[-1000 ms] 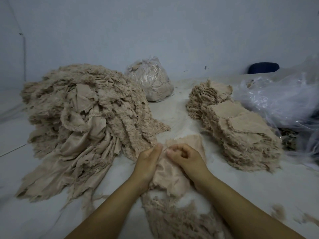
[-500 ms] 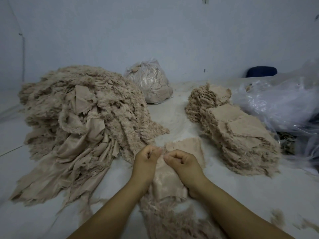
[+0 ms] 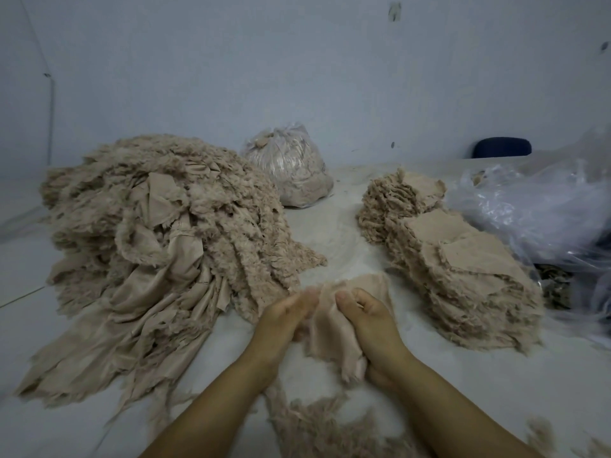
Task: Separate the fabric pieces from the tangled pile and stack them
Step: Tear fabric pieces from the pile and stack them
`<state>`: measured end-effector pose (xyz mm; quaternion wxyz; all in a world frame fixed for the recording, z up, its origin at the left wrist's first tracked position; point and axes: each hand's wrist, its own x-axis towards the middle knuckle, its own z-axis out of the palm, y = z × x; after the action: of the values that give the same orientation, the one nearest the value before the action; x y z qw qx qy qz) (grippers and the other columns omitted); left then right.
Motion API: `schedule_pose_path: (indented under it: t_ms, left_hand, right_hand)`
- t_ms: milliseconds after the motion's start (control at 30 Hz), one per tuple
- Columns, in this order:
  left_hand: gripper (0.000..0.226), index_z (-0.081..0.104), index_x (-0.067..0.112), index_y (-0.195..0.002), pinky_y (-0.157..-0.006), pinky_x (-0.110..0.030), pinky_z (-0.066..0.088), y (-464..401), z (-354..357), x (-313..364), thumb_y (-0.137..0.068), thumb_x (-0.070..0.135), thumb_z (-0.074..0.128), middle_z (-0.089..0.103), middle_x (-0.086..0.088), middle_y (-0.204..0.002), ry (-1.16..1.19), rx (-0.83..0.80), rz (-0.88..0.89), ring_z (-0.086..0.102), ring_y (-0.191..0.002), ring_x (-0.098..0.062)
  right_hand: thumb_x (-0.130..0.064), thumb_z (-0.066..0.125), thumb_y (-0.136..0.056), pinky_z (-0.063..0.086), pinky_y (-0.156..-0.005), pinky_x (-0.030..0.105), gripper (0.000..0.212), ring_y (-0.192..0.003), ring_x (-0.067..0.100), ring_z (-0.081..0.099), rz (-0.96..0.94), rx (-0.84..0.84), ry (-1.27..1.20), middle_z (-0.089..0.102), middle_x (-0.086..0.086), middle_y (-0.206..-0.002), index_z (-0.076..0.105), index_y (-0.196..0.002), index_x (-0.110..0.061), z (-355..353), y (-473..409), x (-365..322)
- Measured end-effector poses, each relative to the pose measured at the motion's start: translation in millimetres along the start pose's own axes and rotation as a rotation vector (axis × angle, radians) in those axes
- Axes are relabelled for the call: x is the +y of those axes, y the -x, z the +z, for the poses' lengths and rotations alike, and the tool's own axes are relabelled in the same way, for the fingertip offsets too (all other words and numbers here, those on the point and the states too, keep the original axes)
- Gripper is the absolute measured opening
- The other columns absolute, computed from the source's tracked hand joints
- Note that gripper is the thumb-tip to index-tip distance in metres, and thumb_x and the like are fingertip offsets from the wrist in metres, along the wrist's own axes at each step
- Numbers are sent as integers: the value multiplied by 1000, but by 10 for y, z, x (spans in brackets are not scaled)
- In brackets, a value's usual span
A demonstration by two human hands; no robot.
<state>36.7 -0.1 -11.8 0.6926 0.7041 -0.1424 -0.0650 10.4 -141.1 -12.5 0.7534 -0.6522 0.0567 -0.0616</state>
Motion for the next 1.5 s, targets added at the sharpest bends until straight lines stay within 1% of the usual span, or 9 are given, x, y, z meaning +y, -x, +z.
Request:
schedule_pose_path:
  t_ms: [167,400,500,733,867,1033,1200,1400,1500]
  left_hand:
    - [27,45,7,-73,-44,-23,40,6,62,-4,-99,16,43,51,-2,-57,181,123,-51,46,-44,-11]
    - [31,63,10,-93,-59,-23,47,66,84,-21,-84,40,65,67,-9,-77,31,-116,-34,63,-64,-11]
    - [27,59,7,-75,-35,-17,36,55,117,-18,-93,25,52,53,-4,-49,98,-9,-72,46,-37,-9]
    - [36,42,13,-66,-32,-15,25,-46,-29,4,-100,26,43,29,6,-40,619,395,-224,28,-32,-6]
    - [48,60,8,-67,-53,-27,46,6,-3,69,-91,47,46,52,-3,-54,572,173,-242,52,-51,-18]
    - [35,71,3,-101,-86,-41,51,141,293,64,-79,29,64,70,-22,-103,408,3,-249,67,-95,-32]
    - [17,75,10,-80,-63,-30,55,130,105,31,-82,-2,62,72,-17,-85,221,-6,-109,68,-74,-23]
    - [3,65,8,-80,-62,-30,49,-33,62,135,-81,8,68,69,-12,-79,220,83,-114,62,-68,-25]
    - [13,63,14,-72,-44,-19,39,-333,61,289,-82,11,69,61,-3,-64,135,156,-68,49,-49,-14]
  right_hand:
    - [-23,48,-100,47,-82,53,22,-80,31,55,5,76,-47,57,20,-85,53,-89,-5,-37,-19,20]
    - [-20,45,-101,47,-86,57,30,-86,40,58,25,63,-90,59,37,-101,53,-104,8,0,-11,37]
    - [-12,42,-101,51,-77,53,18,-79,33,58,-24,142,-79,59,24,-88,53,-96,1,9,-34,56]
    - [-14,38,-103,55,-68,32,21,-80,18,66,-41,289,-142,65,12,-104,55,-114,-6,-40,-88,95]
    - [-15,37,-104,54,-89,41,36,-110,27,61,-62,330,-189,57,20,-129,42,-137,-5,-44,-109,90]
    - [-5,47,-98,53,-88,52,23,-100,43,63,-88,113,-259,64,28,-108,47,-120,2,23,14,80]
    - [-4,72,-82,56,-63,29,40,-72,15,70,-69,19,-181,71,-2,-80,51,-114,-17,-61,47,12]
    - [-12,63,-90,33,-48,23,14,-47,8,39,-223,242,133,43,-10,-49,62,-101,-21,-228,-121,-110]
    - [-12,58,-93,37,-46,23,22,-48,11,52,-341,376,236,54,-16,-52,69,-92,-30,-323,-269,-339]
